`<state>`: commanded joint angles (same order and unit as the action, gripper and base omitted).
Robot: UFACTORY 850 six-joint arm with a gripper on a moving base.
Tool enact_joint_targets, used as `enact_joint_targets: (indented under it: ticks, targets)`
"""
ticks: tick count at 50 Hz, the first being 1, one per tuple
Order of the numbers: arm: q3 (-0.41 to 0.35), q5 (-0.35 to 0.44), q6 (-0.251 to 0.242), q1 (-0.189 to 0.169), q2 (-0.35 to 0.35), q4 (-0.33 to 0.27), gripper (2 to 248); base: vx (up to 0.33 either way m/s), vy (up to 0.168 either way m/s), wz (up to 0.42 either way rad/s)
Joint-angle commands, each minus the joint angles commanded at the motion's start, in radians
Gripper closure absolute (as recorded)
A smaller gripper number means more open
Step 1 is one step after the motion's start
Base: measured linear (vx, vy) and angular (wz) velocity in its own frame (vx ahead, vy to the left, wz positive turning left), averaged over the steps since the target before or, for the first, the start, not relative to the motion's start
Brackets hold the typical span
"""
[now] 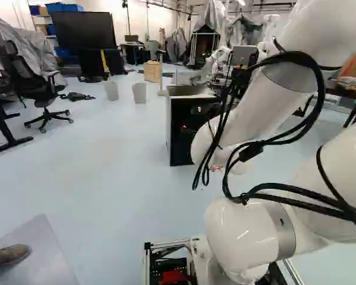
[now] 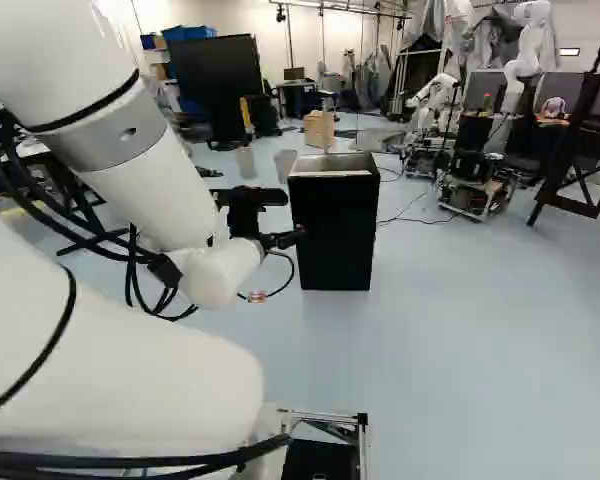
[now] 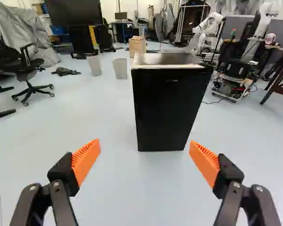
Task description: Grab a drink from the fridge
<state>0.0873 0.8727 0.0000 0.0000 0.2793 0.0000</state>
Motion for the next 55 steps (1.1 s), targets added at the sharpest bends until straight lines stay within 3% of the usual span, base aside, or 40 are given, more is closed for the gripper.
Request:
enact_joint_targets:
  ticks: [55]
  targets:
    - [0.000,0.000,0.000,0.000,0.000,0.000,3,0.018,0.000,0.000]
